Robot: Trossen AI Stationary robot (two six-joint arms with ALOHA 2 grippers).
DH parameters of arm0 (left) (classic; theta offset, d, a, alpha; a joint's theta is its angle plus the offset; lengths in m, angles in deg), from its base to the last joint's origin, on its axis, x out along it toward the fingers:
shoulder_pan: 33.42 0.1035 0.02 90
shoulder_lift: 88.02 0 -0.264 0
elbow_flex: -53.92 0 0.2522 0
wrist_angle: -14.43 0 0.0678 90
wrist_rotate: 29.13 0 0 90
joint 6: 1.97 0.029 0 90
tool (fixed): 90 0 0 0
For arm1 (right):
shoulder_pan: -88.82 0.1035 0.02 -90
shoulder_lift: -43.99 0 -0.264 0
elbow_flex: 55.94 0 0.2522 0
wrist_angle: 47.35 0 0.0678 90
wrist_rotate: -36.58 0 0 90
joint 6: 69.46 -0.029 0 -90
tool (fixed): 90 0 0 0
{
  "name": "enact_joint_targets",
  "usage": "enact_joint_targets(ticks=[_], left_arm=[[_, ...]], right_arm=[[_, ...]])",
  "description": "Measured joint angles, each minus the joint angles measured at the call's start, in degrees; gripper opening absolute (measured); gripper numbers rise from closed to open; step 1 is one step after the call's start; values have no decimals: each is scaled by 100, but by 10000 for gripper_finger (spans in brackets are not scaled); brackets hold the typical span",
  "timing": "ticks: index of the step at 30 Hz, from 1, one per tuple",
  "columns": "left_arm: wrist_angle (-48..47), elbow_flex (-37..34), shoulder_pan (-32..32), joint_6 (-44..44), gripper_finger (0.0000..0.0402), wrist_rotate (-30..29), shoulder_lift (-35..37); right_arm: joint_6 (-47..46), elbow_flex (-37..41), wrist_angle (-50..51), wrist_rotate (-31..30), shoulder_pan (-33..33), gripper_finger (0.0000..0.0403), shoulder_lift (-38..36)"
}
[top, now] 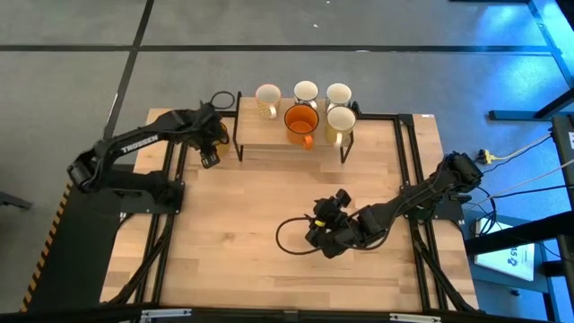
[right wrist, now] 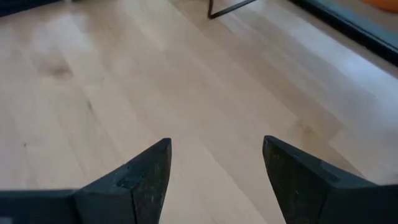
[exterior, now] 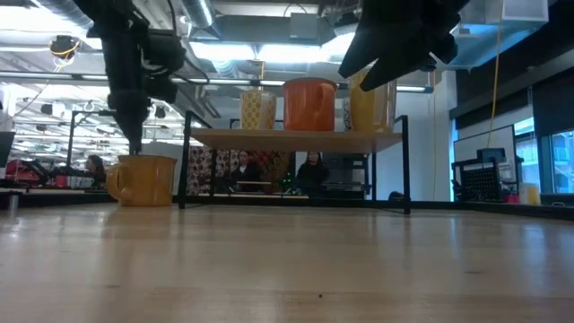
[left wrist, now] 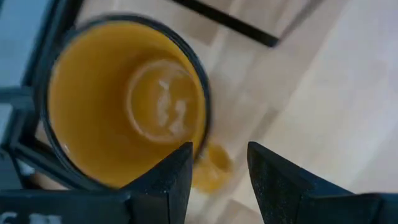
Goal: Place coffee mugs
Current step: Put the yellow mug on the shelf
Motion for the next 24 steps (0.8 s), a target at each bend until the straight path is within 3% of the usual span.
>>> enact_joint_targets(ticks=[3, 15, 19, 24], left_arm=[[432, -69, 127, 311, 147, 10, -87], [512, -167, 456, 984, 132, 131, -631], [576, -167, 454, 964, 99, 53, -785], [686, -165, 445, 880, 29, 52, -832]], right_arm=[[-135, 54, 85, -209, 0, 238, 0], [-262, 56, 252, -253, -13, 238, 0], [-262, 56, 260, -255, -2, 238, 0], [-262, 56, 252, -250, -2, 238, 0]])
